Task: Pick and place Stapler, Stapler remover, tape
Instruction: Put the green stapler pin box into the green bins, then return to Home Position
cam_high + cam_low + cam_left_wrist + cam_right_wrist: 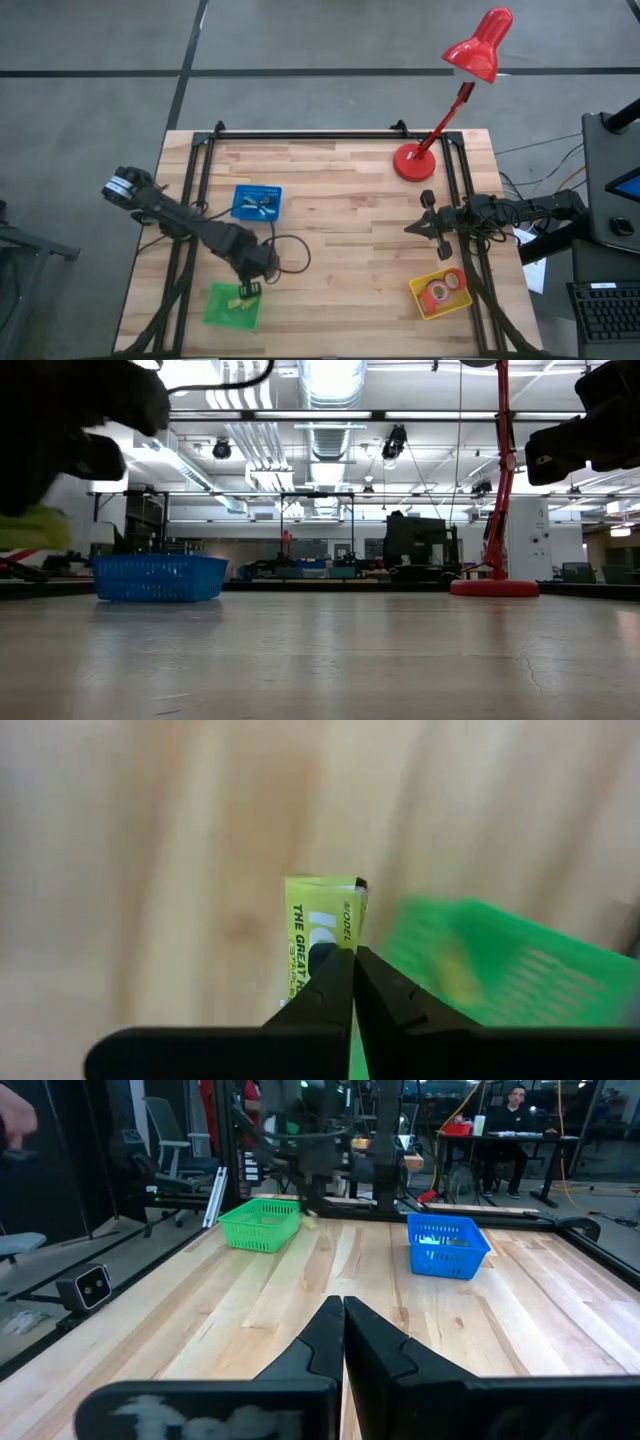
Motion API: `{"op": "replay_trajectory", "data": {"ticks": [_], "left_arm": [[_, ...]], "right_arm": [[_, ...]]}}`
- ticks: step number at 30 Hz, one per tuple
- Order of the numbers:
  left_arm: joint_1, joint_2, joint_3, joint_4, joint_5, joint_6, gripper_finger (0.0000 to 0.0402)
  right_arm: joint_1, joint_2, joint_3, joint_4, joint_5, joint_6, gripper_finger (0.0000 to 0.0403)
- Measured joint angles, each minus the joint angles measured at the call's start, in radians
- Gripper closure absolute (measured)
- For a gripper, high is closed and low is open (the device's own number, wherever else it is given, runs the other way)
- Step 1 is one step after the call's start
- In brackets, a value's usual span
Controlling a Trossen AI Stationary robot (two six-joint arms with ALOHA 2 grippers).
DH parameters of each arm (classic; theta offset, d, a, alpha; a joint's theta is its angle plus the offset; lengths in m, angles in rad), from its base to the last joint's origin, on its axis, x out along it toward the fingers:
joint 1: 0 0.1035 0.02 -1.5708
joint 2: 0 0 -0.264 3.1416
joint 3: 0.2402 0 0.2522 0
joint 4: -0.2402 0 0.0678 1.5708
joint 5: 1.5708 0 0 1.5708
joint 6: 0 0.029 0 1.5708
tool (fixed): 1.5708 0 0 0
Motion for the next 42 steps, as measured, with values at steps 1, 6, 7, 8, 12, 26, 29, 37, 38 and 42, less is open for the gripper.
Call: {"op": "replay_trajectory", "data": {"ticks": [1, 6, 7, 8, 12, 26, 29, 37, 38, 42], "left_arm": [[-0.013, 0.0, 0.009, 0.002, 0.027, -0.026, 0.0391], [-0.101, -0.001, 0.055, 0.023, 0.097, -0.16, 0.0394], [-0.122, -0.001, 0.064, 0.025, 0.101, -0.197, 0.0394], [-0.144, -0.001, 0.072, 0.025, 0.101, -0.236, 0.0393], [-0.231, -0.001, 0.083, 0.037, 0.084, -0.377, 0.0391], [-0.294, -0.001, 0.061, 0.04, -0.073, -0.559, 0.0325], [-0.294, -0.001, 0.061, 0.039, -0.102, -0.564, 0.0279], [-0.266, -0.005, 0.055, 0.115, -0.493, -0.215, 0.023], [-0.252, -0.005, 0.05, 0.139, -0.513, -0.157, 0.0237], [-0.188, -0.006, -0.003, 0.386, -0.556, 0.081, 0.0307]], "right_arm": [[0.0, 0.0, 0.0, 0.0, 0.0, 0.0, 0.0394], [0.0, 0.0, 0.0, 0.0, 0.0, 0.0, 0.0394], [0.0, 0.0, 0.0, 0.0, 0.0, 0.0, 0.0394], [0.0, 0.0, 0.0, 0.0, 0.0, 0.0, 0.0394], [0.0, 0.0, 0.0, 0.0, 0.0, 0.0, 0.0394], [0.0, 0.0, 0.0, 0.0, 0.0, 0.0, 0.0394], [0.0, 0.0, 0.0, 0.0, 0.0, 0.0, 0.0394], [0.0, 0.0, 0.0, 0.0, 0.0, 0.0, 0.0394], [0.0, 0.0, 0.0, 0.0, 0.0, 0.0, 0.0394], [0.0, 0.0, 0.0, 0.0, 0.0, 0.0, 0.0394]]}}
